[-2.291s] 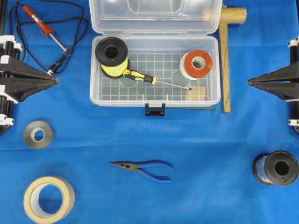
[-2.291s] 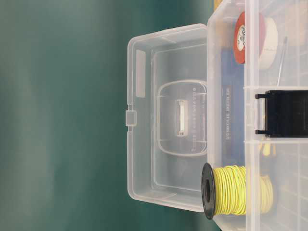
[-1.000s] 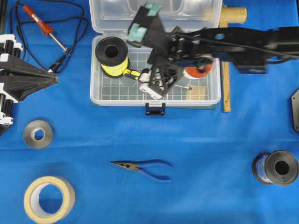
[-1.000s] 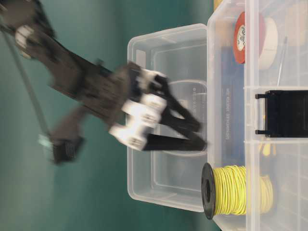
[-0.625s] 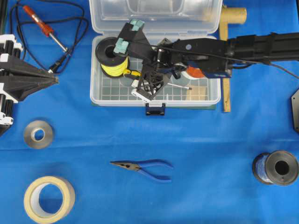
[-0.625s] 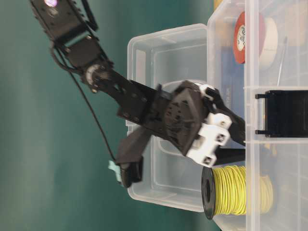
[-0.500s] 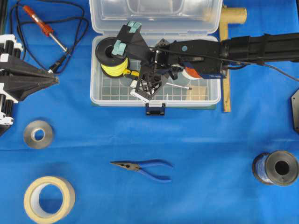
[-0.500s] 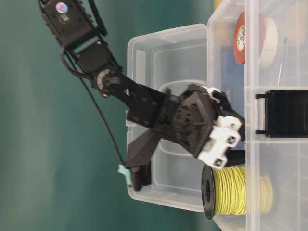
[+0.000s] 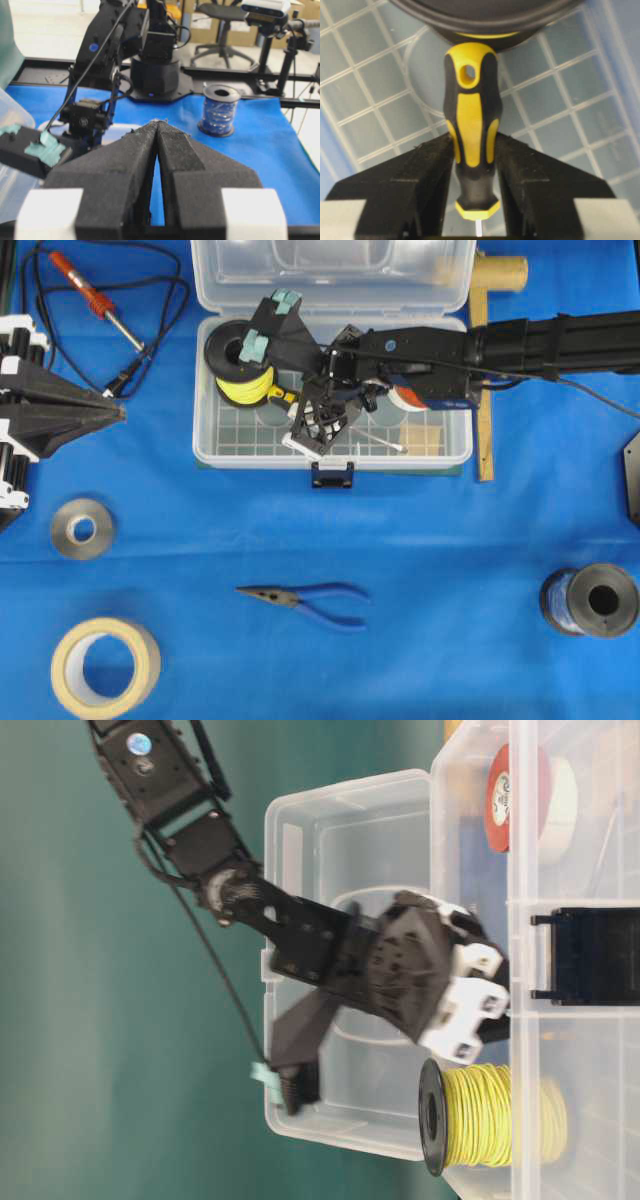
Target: Pick the screwdriver from the toolbox among several items.
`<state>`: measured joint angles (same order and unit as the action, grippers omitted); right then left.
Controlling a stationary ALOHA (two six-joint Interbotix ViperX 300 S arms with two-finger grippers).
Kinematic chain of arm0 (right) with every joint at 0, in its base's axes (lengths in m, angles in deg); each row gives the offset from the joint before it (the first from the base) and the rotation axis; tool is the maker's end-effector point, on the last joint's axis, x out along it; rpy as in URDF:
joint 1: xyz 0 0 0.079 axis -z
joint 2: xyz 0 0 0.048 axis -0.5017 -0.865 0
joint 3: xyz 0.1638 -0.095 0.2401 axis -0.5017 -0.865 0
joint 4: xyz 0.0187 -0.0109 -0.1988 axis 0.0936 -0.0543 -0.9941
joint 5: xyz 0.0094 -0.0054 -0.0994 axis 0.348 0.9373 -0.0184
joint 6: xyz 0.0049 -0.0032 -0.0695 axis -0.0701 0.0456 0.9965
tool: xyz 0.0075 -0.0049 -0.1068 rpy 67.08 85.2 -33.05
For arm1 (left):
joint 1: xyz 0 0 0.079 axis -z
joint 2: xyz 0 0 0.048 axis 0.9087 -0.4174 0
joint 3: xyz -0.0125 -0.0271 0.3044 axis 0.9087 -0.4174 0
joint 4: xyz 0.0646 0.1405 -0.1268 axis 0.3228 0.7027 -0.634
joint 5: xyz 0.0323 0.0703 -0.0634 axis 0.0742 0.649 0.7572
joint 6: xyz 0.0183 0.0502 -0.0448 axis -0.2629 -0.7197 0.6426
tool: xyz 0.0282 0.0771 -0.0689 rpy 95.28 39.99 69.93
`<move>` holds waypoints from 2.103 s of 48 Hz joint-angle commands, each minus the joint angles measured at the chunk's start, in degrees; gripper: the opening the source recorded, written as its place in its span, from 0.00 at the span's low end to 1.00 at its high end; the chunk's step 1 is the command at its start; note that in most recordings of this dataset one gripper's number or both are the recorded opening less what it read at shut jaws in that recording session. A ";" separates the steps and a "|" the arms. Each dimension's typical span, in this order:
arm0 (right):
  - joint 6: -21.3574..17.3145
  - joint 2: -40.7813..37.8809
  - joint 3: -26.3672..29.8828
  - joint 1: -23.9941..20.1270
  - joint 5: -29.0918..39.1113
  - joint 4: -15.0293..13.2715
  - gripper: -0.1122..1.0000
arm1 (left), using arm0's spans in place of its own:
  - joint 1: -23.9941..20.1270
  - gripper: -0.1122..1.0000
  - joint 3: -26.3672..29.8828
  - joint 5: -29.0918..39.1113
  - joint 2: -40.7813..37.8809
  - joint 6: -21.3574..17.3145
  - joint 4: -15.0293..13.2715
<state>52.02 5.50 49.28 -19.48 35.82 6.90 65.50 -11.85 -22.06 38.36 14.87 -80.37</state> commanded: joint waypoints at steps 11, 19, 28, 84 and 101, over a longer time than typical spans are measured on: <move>-0.35 14.94 1.85 -1.05 8.70 -0.09 0.34 | -0.26 0.10 0.62 -0.09 -0.09 -0.09 -0.09; -0.44 18.98 4.31 -4.48 13.45 -0.09 0.34 | -0.79 0.10 0.62 -0.18 0.00 -0.09 -0.09; -2.64 16.88 6.77 -11.87 14.15 -0.18 0.34 | -1.49 0.10 0.62 -0.18 0.00 -0.09 -0.09; -7.21 -6.24 11.51 -21.53 8.44 -2.29 0.37 | -1.93 0.10 0.18 -0.09 0.35 -0.18 -0.09; -7.56 9.58 9.32 -22.76 14.59 -10.11 0.75 | -1.93 0.10 0.18 0.26 0.53 -0.09 -0.09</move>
<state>44.55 8.49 58.86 -41.36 48.83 -0.93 63.75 -12.20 -21.53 39.15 14.78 -80.37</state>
